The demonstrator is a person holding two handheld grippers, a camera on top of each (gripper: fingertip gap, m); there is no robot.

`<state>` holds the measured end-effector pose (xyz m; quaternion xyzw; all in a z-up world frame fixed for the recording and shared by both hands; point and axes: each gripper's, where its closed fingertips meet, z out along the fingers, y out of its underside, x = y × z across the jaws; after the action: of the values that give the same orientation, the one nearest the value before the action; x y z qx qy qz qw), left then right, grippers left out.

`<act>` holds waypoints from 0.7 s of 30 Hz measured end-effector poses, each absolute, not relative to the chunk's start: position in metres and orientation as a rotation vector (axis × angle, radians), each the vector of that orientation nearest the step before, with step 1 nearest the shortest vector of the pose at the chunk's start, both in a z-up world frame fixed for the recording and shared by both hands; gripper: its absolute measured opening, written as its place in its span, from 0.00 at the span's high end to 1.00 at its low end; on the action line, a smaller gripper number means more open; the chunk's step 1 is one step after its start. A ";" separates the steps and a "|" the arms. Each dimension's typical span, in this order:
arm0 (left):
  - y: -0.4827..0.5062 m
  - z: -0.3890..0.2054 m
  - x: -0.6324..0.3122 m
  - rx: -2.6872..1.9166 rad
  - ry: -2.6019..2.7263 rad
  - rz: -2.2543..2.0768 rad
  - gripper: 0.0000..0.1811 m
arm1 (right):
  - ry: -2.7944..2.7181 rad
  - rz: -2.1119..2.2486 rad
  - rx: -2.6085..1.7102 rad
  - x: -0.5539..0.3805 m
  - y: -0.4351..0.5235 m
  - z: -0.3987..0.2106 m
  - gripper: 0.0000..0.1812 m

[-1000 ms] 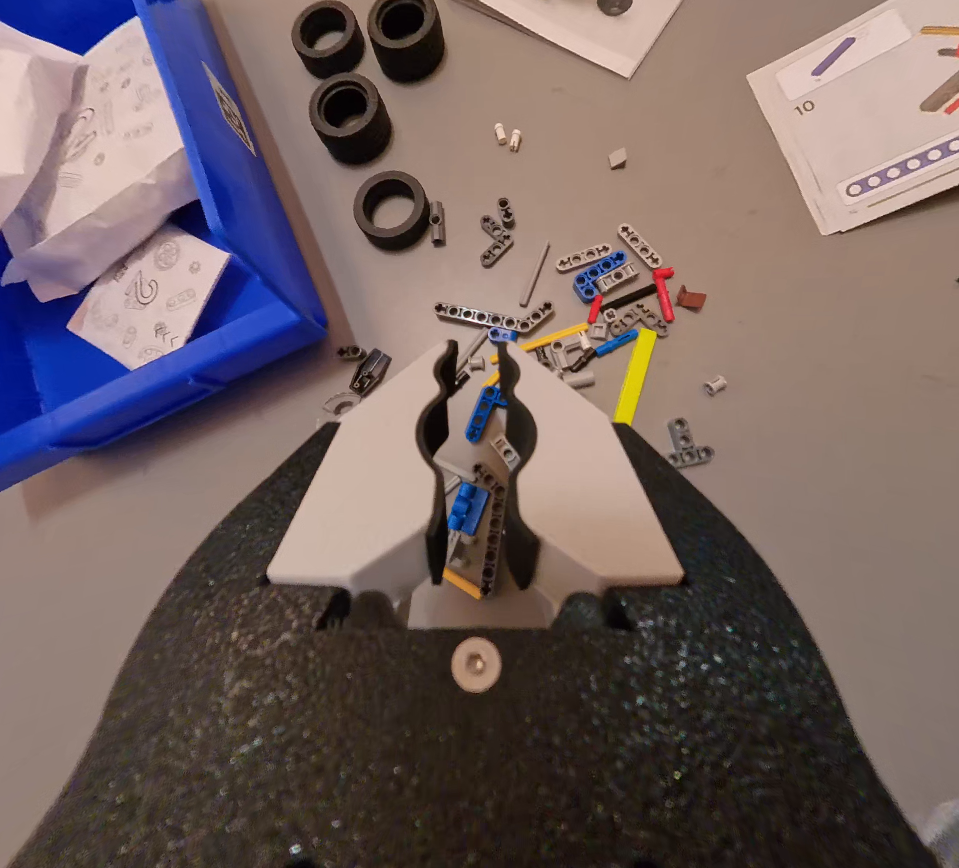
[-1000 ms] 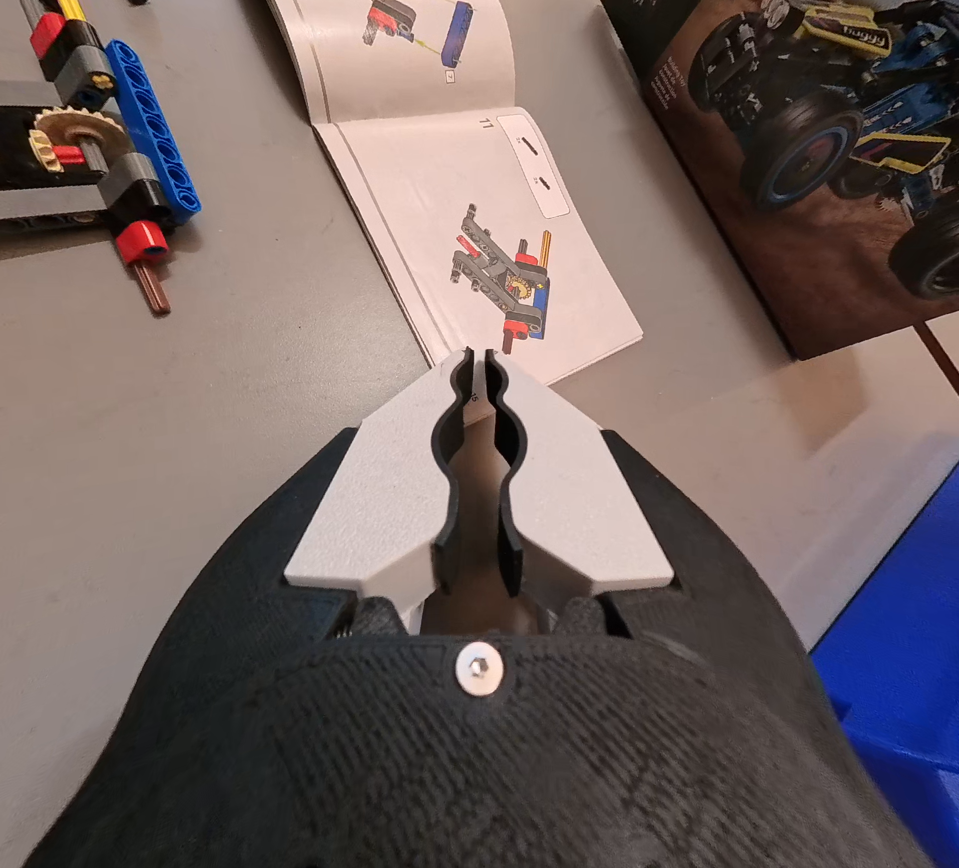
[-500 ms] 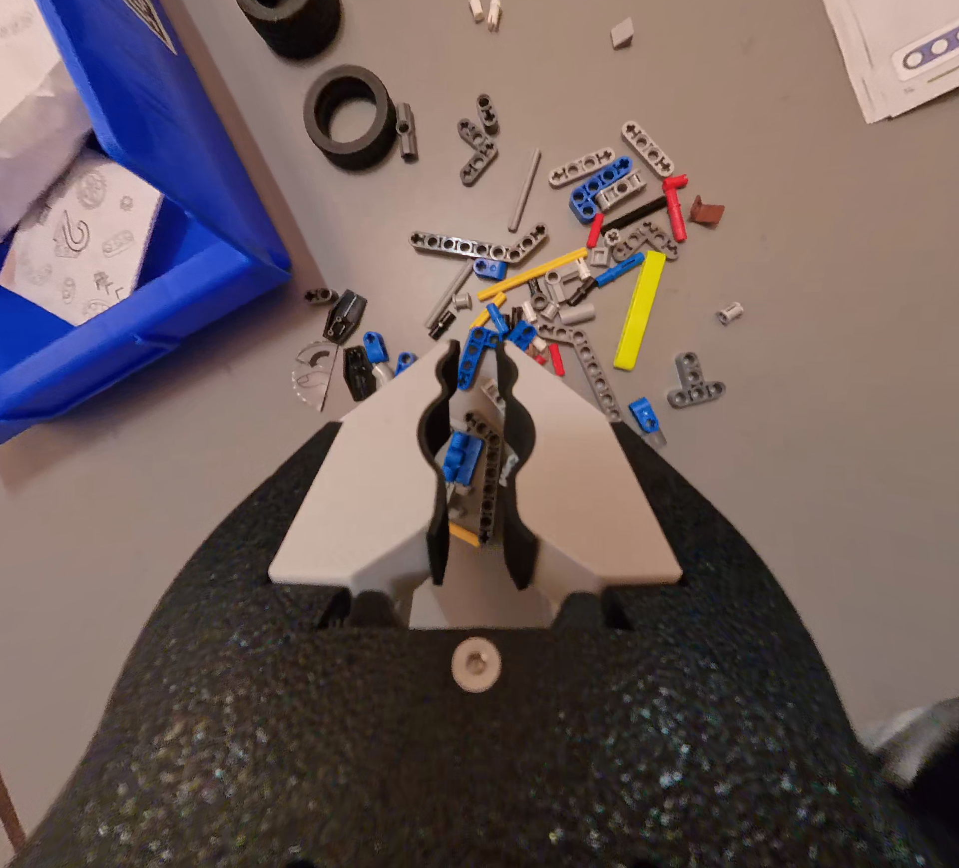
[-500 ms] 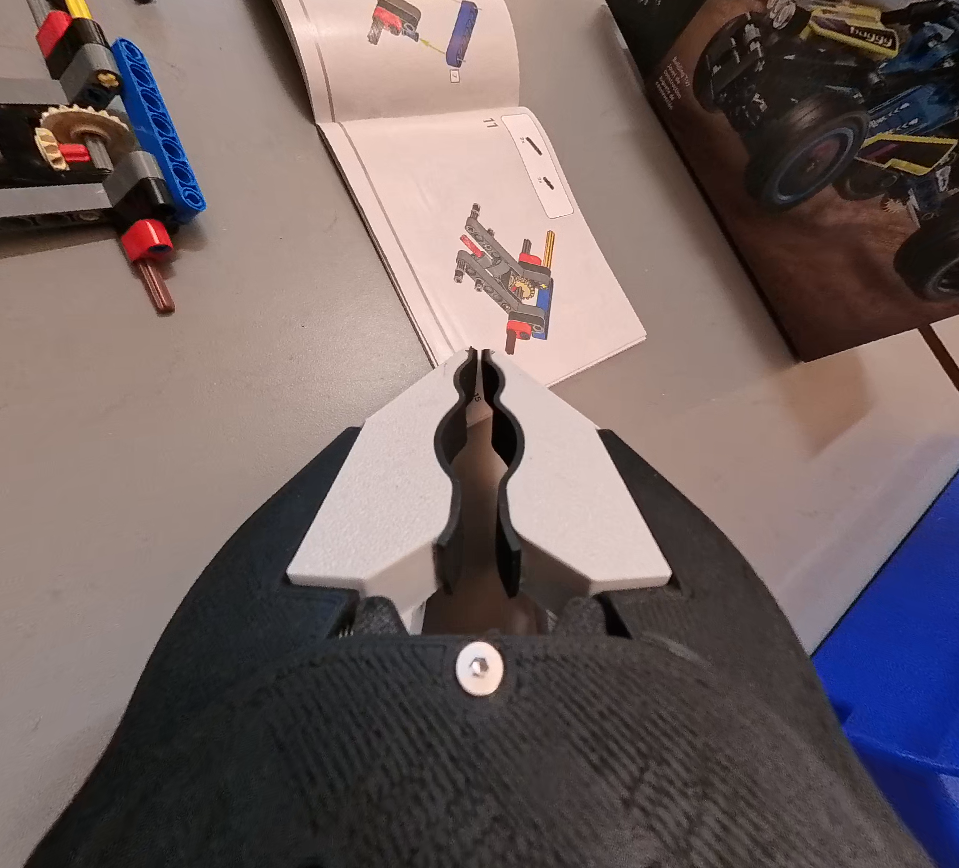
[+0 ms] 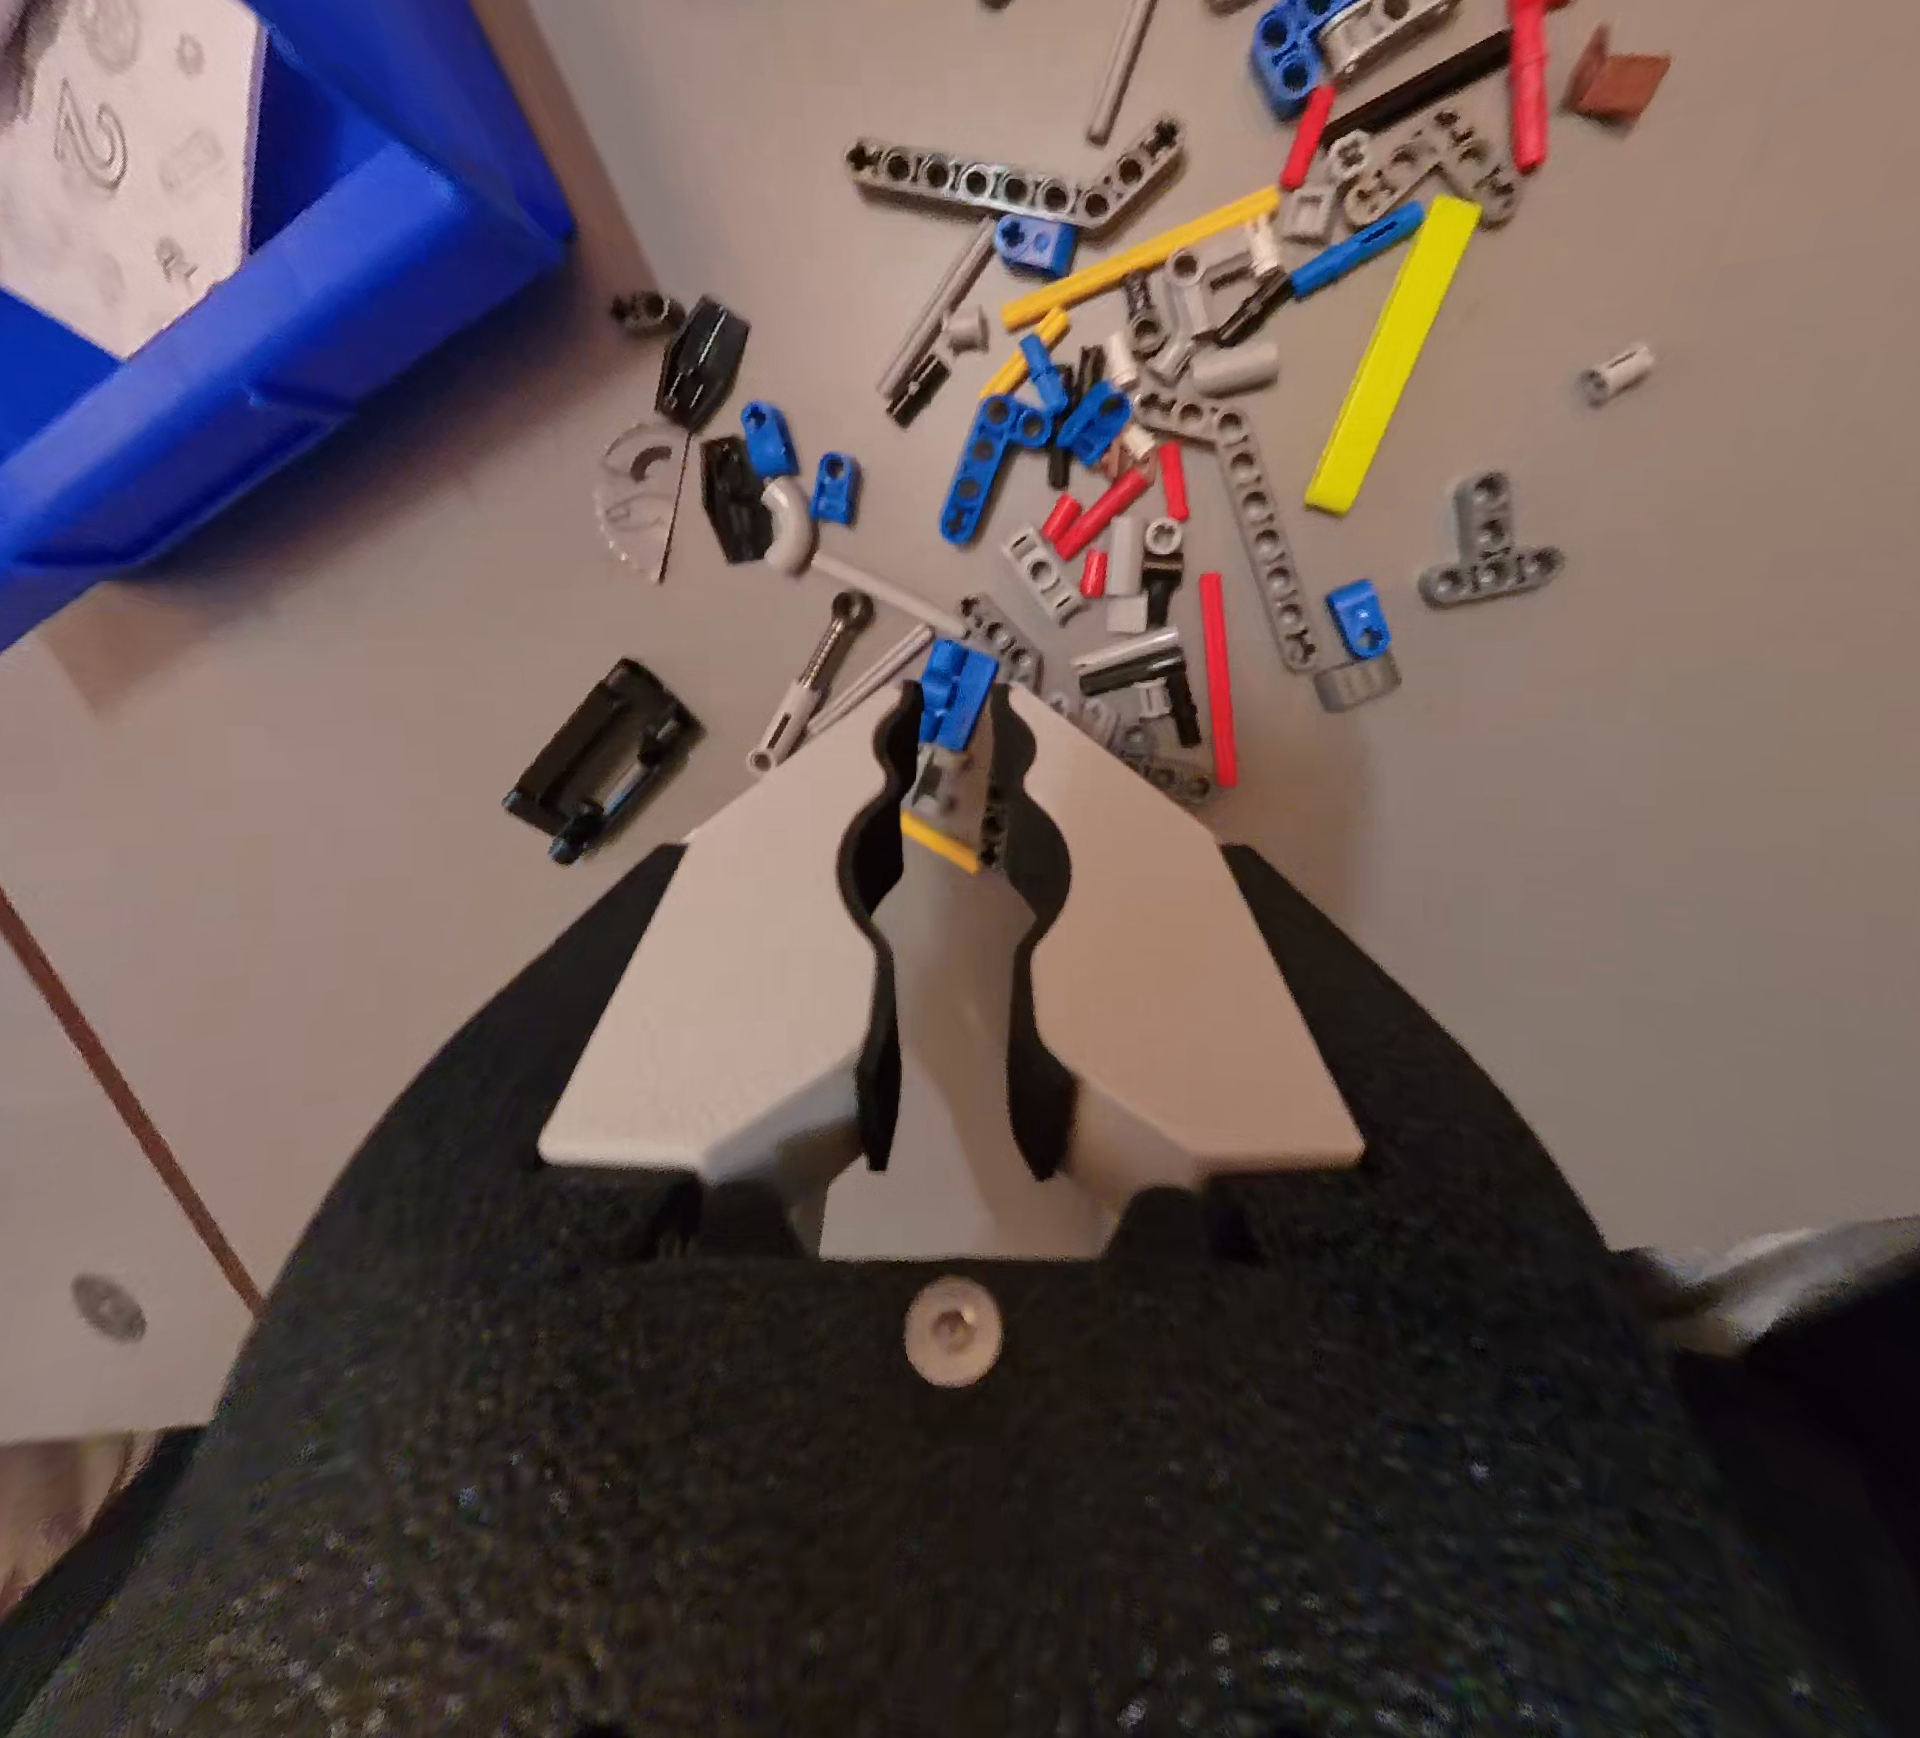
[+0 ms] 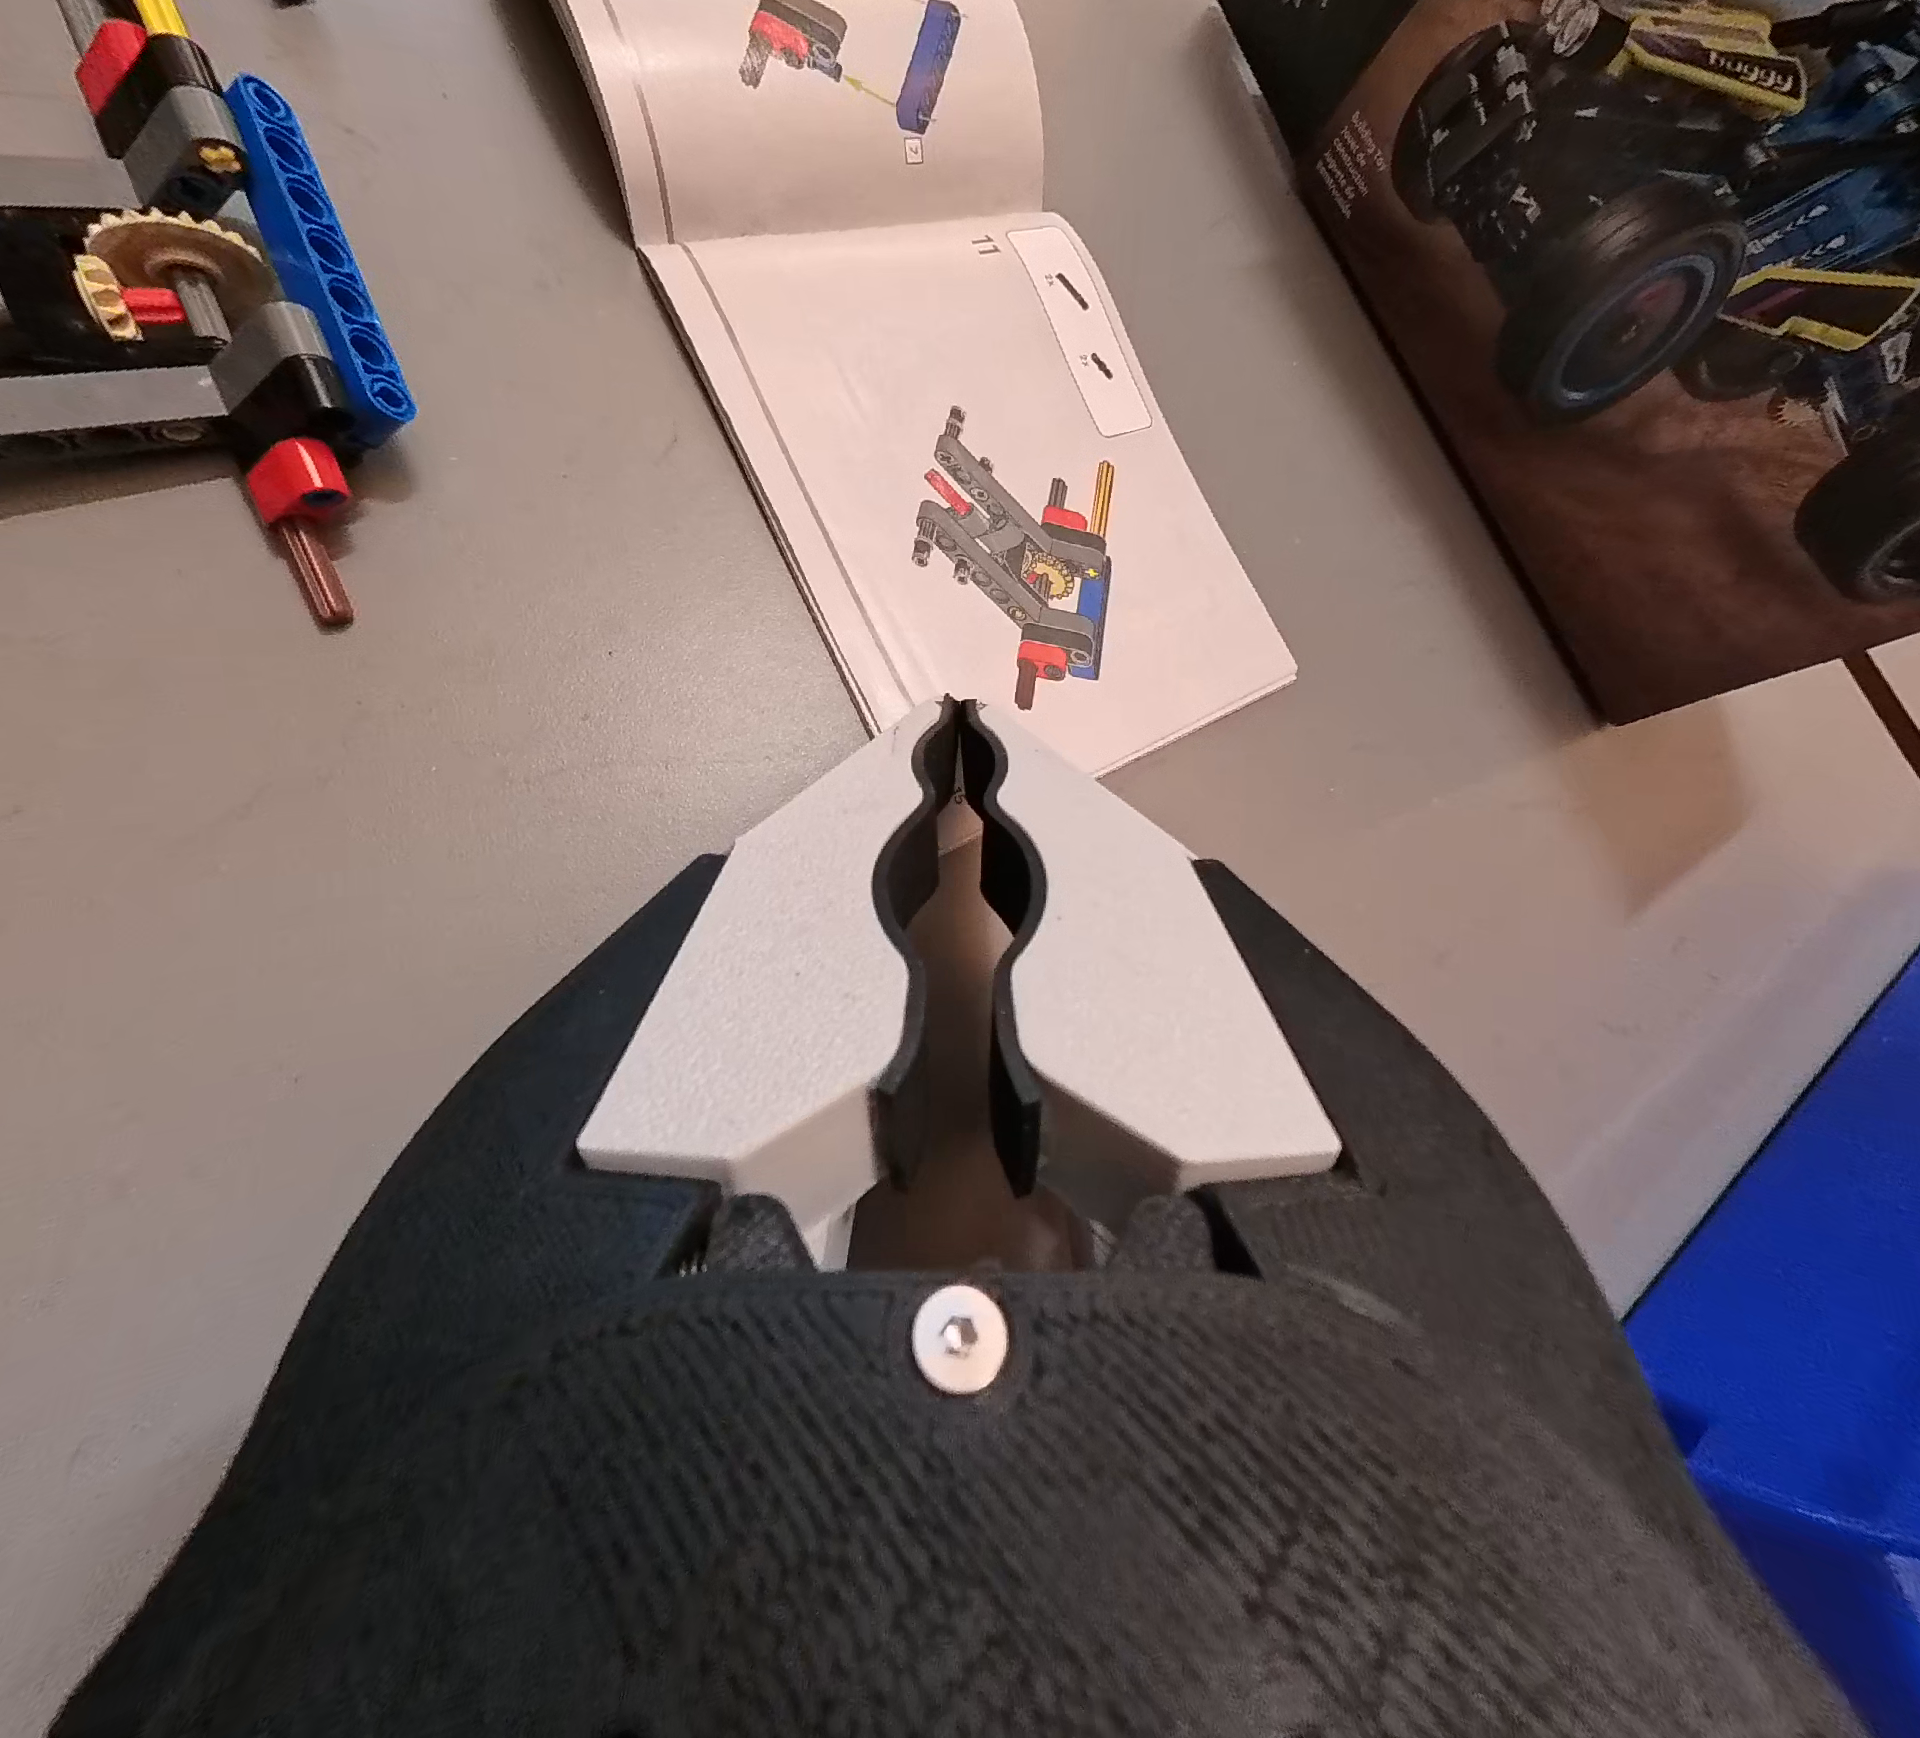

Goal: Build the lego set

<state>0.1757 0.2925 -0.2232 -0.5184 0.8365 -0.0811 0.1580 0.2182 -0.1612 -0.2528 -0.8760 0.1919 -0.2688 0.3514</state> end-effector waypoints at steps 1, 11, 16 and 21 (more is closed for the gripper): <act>0.296 -0.223 0.175 -1.497 2.379 -0.221 0.94 | 0.496 -0.696 -2.268 0.218 -0.161 -0.253 1.00; 0.318 -0.224 0.183 -1.593 2.261 -0.241 0.92 | 0.496 -0.699 -2.268 0.218 -0.161 -0.253 1.00; 0.288 -0.220 0.180 -1.488 2.391 -0.403 0.95 | 0.497 -0.697 -2.268 0.218 -0.161 -0.253 1.00; 0.251 -0.229 0.149 -1.351 2.678 -0.512 0.98 | 0.499 -0.693 -2.268 0.218 -0.161 -0.253 1.00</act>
<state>0.1487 0.2508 -0.2287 -0.4434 0.8790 -0.1680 0.0496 0.2181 -0.1612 -0.2530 -0.8761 0.1926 -0.2679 0.3516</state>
